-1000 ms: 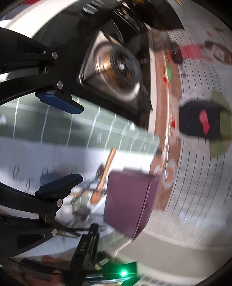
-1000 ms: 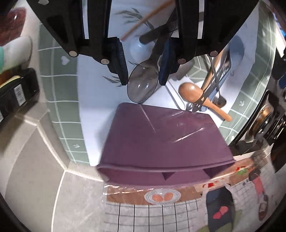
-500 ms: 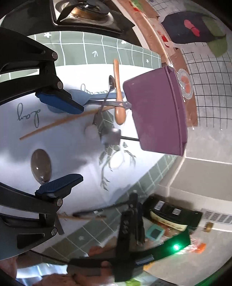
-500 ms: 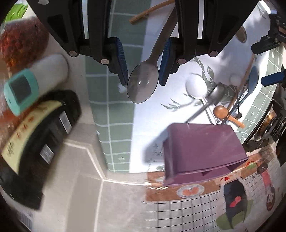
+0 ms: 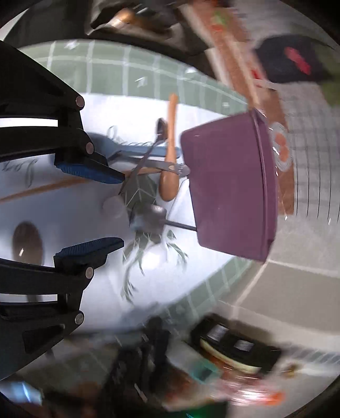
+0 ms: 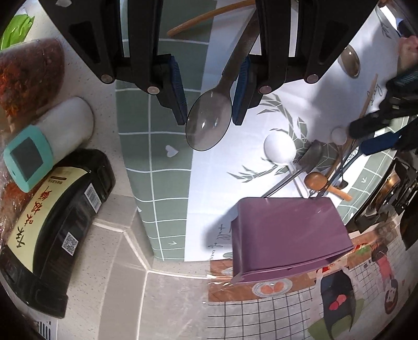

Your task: Organize utensils

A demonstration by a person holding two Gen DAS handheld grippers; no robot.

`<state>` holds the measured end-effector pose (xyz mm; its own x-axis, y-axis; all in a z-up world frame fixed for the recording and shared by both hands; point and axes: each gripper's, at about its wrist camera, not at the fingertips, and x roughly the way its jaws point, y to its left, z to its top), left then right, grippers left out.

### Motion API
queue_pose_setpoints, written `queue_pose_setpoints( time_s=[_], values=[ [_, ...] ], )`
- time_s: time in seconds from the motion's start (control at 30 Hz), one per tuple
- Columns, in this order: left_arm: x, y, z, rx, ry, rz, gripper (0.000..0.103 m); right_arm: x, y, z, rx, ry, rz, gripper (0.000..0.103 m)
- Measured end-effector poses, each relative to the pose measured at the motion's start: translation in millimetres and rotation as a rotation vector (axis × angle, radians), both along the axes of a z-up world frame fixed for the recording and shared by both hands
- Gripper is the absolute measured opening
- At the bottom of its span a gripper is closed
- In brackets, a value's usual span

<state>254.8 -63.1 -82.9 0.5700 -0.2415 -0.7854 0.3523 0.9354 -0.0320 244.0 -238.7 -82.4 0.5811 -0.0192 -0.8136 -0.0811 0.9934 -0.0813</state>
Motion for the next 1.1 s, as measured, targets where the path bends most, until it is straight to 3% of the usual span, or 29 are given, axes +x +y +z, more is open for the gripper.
queue_pose_setpoints(
  time_s=[0.1, 0.17, 0.23, 0.27, 0.3, 0.4, 0.63, 0.87, 0.9, 0.93, 1.1],
  values=[
    [4, -13, -13, 0.111, -0.030, -0.001, 0.044, -3, 3, -1, -0.007, -0.002, 0.007, 0.033],
    [11, -12, -20, 0.124, -0.011, 0.033, 0.044, -4, 4, -1, -0.007, -0.003, 0.008, 0.033],
    [14, -9, -22, 0.114, -0.005, 0.059, 0.034, -5, 6, 0, -0.014, -0.009, 0.011, 0.033],
    [14, -8, -21, 0.119, -0.016, 0.070, 0.023, -5, 6, 0, -0.017, -0.011, 0.012, 0.033],
    [13, -7, -19, 0.115, -0.022, 0.077, 0.023, -6, 7, 2, -0.019, -0.016, 0.016, 0.033],
    [3, 5, -2, 0.052, -0.051, 0.077, 0.023, -10, 11, 10, -0.026, -0.044, 0.030, 0.033],
    [-34, 38, 69, -0.085, -0.162, 0.038, 0.023, -19, 27, 48, -0.030, -0.160, 0.085, 0.033],
    [-51, 55, 108, -0.196, -0.173, 0.037, 0.023, -25, 36, 79, -0.006, -0.229, 0.141, 0.032],
    [-53, 56, 112, -0.212, -0.176, 0.036, 0.023, -26, 37, 85, -0.001, -0.239, 0.153, 0.023],
    [-56, 57, 117, -0.227, -0.182, 0.034, 0.023, -27, 38, 89, 0.003, -0.244, 0.161, 0.005],
    [-65, 58, 149, -0.295, -0.231, 0.011, 0.023, -28, 42, 114, 0.009, -0.277, 0.202, 0.006]
  ],
)
